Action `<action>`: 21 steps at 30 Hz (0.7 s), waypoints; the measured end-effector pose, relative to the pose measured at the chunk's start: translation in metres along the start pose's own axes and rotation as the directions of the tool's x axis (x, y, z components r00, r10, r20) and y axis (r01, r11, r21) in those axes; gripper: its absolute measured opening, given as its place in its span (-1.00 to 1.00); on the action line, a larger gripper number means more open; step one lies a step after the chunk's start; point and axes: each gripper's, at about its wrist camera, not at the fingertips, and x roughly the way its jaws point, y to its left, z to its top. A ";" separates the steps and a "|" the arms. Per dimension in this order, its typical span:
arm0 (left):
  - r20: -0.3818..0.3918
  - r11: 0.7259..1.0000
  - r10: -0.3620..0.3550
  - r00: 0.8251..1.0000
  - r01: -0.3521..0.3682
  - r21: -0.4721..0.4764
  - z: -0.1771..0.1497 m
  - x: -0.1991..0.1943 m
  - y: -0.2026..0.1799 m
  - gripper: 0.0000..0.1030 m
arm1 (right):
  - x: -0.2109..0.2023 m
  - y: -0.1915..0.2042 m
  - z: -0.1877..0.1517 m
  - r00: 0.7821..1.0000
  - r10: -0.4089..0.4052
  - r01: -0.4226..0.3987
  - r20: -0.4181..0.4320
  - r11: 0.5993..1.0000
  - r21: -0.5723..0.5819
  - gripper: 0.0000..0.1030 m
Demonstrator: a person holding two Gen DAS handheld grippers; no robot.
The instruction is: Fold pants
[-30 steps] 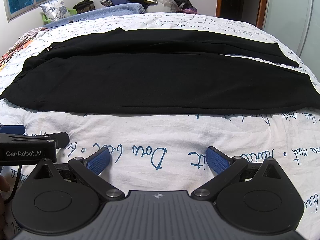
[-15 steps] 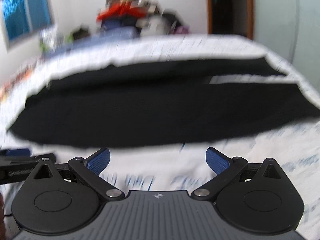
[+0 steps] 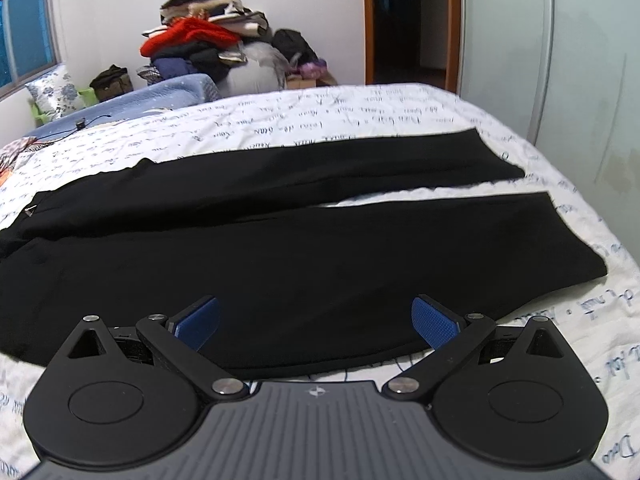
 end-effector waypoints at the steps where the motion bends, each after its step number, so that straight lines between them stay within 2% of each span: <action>1: -0.026 0.996 -0.057 0.998 0.055 -0.069 0.016 0.019 0.013 0.92 | 0.003 0.001 0.001 1.000 -0.001 0.001 -0.007 1.000 0.001 1.00; 2: -0.047 0.987 -0.129 0.991 0.123 -0.107 0.025 0.034 0.020 0.92 | 0.006 0.003 0.002 1.000 -0.004 0.004 -0.011 1.000 -0.004 1.00; 3: -0.072 0.970 -0.210 0.975 0.199 -0.141 0.034 0.053 0.027 0.92 | 0.009 0.006 0.002 1.000 -0.006 0.006 -0.013 1.000 -0.015 1.00; 4: -0.091 0.956 -0.259 0.962 0.241 -0.168 0.041 0.073 0.032 0.91 | 0.010 0.010 0.004 1.000 -0.007 0.007 -0.013 1.000 -0.031 1.00; 5: -0.114 0.951 -0.274 0.955 0.251 -0.182 0.043 0.091 0.035 0.90 | 0.012 0.014 0.005 1.000 -0.010 0.009 -0.013 0.999 -0.047 1.00; 8: -0.177 0.951 -0.260 0.949 0.220 -0.218 0.047 0.136 0.051 0.85 | 0.017 0.024 0.005 1.000 -0.017 0.015 -0.018 0.995 -0.094 1.00; 11: -0.245 0.936 -0.315 0.917 0.259 -0.237 0.042 0.167 0.055 0.83 | 0.017 0.030 0.006 1.000 -0.018 0.015 -0.021 0.993 -0.121 1.00; 16: -0.304 0.955 -0.284 0.909 0.242 -0.168 0.035 0.199 0.044 0.81 | 0.022 0.035 0.006 0.999 -0.011 0.006 -0.039 0.993 -0.117 1.00; 20: -0.306 0.952 -0.305 0.902 0.281 -0.119 0.037 0.205 0.032 0.77 | 0.029 0.039 0.007 0.998 0.007 -0.014 -0.064 0.995 -0.101 1.00; 21: -0.301 0.951 -0.310 0.902 0.290 -0.108 0.038 0.208 0.028 0.66 | 0.030 0.040 0.007 0.998 0.010 -0.017 -0.065 0.995 -0.103 1.00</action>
